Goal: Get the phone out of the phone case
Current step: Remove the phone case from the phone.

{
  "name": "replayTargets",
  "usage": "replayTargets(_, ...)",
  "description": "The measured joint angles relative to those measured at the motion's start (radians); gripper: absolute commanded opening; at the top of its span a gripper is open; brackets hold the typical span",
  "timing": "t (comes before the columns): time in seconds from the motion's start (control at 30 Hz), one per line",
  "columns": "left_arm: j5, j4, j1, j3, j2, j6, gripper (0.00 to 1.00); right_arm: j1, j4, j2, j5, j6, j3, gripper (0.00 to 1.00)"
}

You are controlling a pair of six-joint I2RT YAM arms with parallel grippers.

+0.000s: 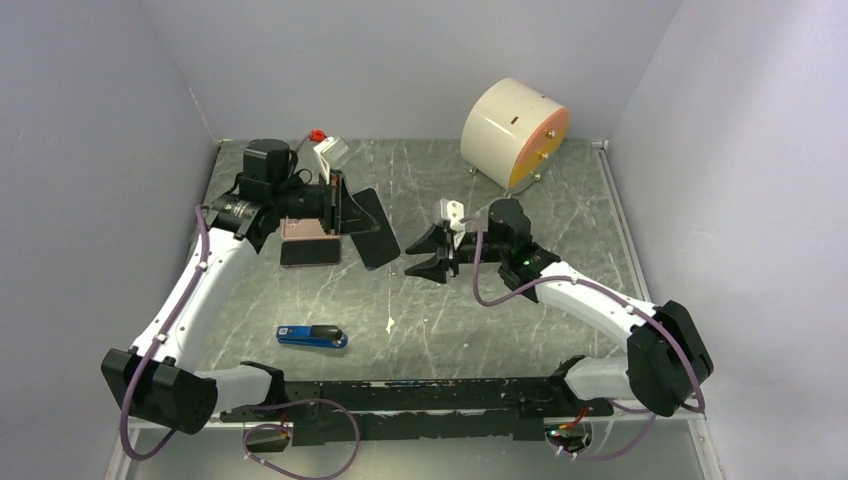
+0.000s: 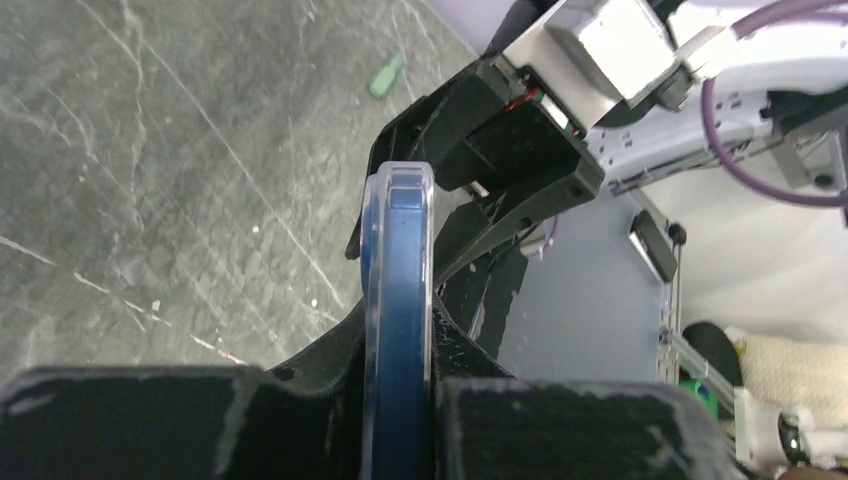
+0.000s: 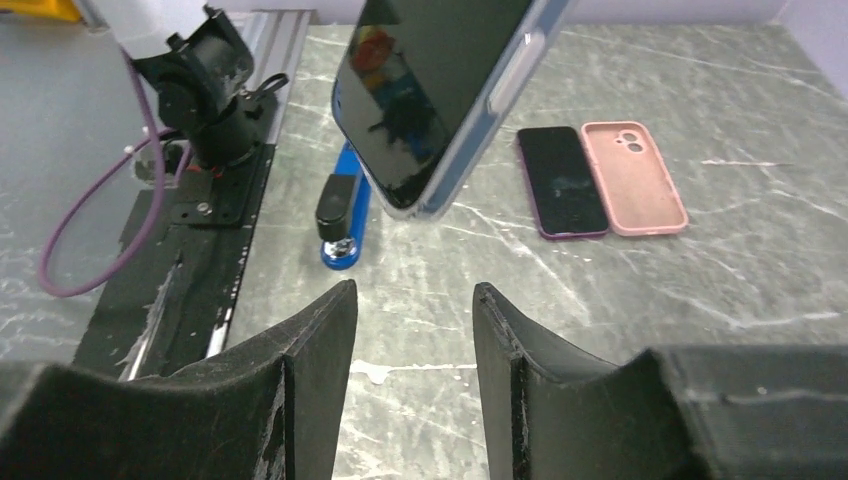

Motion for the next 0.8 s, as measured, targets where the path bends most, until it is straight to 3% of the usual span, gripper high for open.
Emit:
replayTargets(0.43, 0.015, -0.234, -0.045, 0.029, 0.007, 0.255, 0.03, 0.085, -0.185, 0.018, -0.064, -0.119, 0.140, 0.43)
replayTargets(0.8, 0.016, -0.294, -0.052, 0.030, 0.005, 0.314, 0.03, 0.110, -0.359, 0.071, -0.084, -0.249, 0.221, 0.23)
